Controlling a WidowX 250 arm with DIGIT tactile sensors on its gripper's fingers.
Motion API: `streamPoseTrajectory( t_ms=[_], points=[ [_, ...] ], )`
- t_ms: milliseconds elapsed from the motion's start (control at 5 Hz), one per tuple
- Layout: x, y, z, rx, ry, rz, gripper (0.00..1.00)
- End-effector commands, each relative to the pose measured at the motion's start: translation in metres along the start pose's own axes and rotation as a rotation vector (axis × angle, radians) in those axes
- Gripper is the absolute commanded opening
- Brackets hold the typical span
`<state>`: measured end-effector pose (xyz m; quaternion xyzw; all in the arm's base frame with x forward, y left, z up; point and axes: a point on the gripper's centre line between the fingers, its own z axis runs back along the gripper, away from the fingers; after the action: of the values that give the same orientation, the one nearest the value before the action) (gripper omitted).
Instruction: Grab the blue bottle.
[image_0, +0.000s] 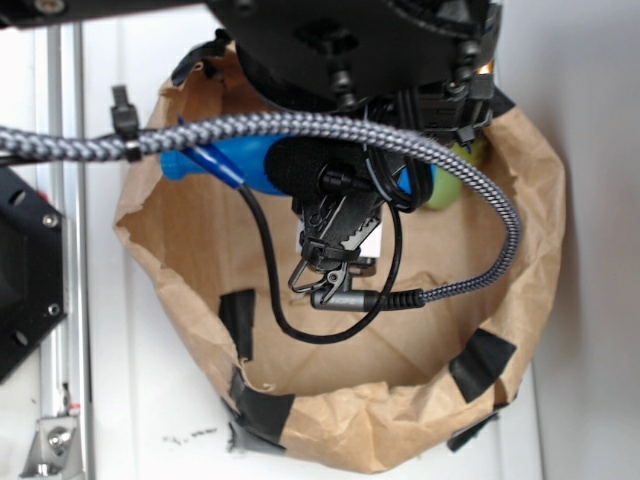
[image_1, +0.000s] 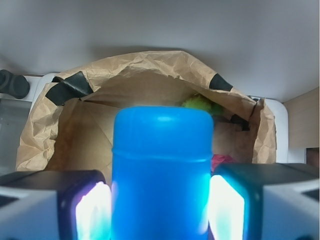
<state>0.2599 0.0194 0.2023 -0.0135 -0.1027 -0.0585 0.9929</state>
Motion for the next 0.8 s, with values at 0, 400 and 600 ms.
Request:
streamPoseTrajectory(
  t_ms=[0,400,600],
  points=[
    [-0.0015,-0.0106,0.0093,0.013,-0.048,0.039,0.0],
    [-0.0005,-0.0149,0.0036,-0.014,-0.017,0.138,0.0],
    [-0.0014,-0.0172,0.0027,-0.016,-0.015,0.152,0.0]
  ],
)
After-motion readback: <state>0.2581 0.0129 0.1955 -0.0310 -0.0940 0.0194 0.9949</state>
